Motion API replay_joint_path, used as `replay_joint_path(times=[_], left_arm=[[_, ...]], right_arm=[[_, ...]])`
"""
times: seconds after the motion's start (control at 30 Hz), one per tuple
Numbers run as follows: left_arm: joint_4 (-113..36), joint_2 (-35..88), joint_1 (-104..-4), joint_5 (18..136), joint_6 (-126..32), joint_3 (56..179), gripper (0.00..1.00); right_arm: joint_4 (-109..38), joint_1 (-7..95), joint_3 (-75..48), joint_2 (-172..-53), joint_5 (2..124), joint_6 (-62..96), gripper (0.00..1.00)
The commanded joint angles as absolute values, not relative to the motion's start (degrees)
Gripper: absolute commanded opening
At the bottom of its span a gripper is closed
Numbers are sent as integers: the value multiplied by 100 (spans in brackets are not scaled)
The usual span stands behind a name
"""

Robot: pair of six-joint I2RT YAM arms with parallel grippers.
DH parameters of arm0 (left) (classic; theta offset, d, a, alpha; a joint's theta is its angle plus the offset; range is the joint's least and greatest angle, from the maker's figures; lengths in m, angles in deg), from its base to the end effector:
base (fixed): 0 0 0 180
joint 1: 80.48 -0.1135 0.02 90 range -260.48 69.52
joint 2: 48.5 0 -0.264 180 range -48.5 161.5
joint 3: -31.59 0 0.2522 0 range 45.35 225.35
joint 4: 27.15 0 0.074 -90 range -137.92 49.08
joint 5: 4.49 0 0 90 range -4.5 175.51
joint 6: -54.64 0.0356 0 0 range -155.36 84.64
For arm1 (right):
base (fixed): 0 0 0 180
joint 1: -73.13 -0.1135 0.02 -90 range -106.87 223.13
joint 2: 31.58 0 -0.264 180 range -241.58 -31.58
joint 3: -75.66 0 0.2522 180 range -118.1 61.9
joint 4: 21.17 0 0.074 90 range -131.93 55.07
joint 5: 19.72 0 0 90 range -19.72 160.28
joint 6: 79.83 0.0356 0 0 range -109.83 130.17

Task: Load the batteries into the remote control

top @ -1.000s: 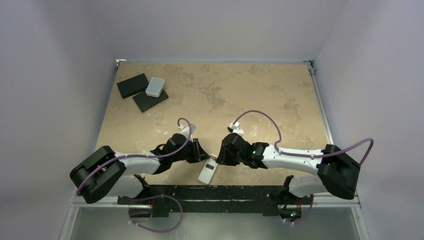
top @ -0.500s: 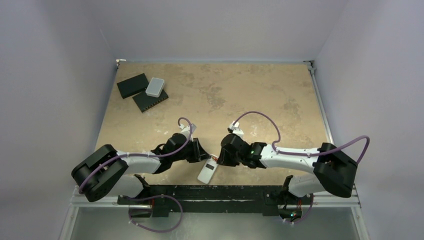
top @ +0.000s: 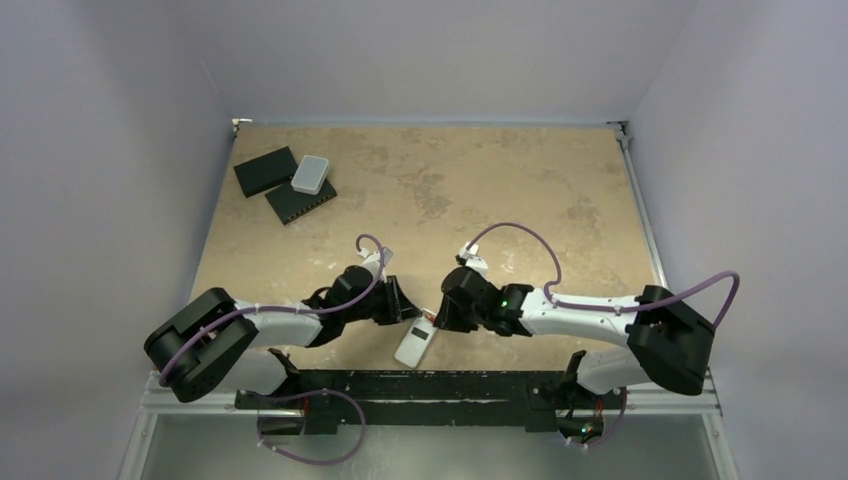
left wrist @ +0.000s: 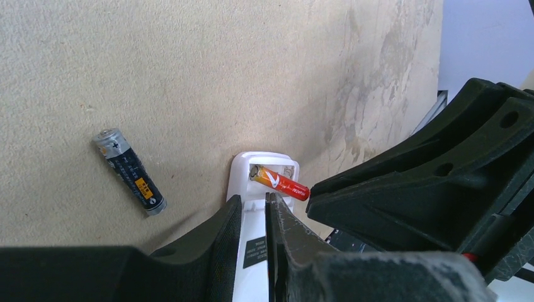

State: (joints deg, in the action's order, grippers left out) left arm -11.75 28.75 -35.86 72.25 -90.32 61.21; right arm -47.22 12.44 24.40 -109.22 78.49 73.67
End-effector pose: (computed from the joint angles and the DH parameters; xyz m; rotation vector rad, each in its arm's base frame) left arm 0.1534 -0.1629 0.1267 -0.0627 2.3937 -1.1861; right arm 0.1298 0.2208 0.1727 0.1284 2.6229 0.7009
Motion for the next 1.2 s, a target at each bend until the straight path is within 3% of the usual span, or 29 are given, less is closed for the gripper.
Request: replay_joint_path(times=[0.0, 1.17], left_arm=[[-905, 2862, -3618, 7144, -9022, 6098, 20], [-1023, 2731, -3618, 7173, -9038, 6036, 20]], right_arm=[[-4753, 1282, 2177, -10980, 8078, 7516, 23], [-5238, 1283, 1905, -10857, 8269, 7468, 20]])
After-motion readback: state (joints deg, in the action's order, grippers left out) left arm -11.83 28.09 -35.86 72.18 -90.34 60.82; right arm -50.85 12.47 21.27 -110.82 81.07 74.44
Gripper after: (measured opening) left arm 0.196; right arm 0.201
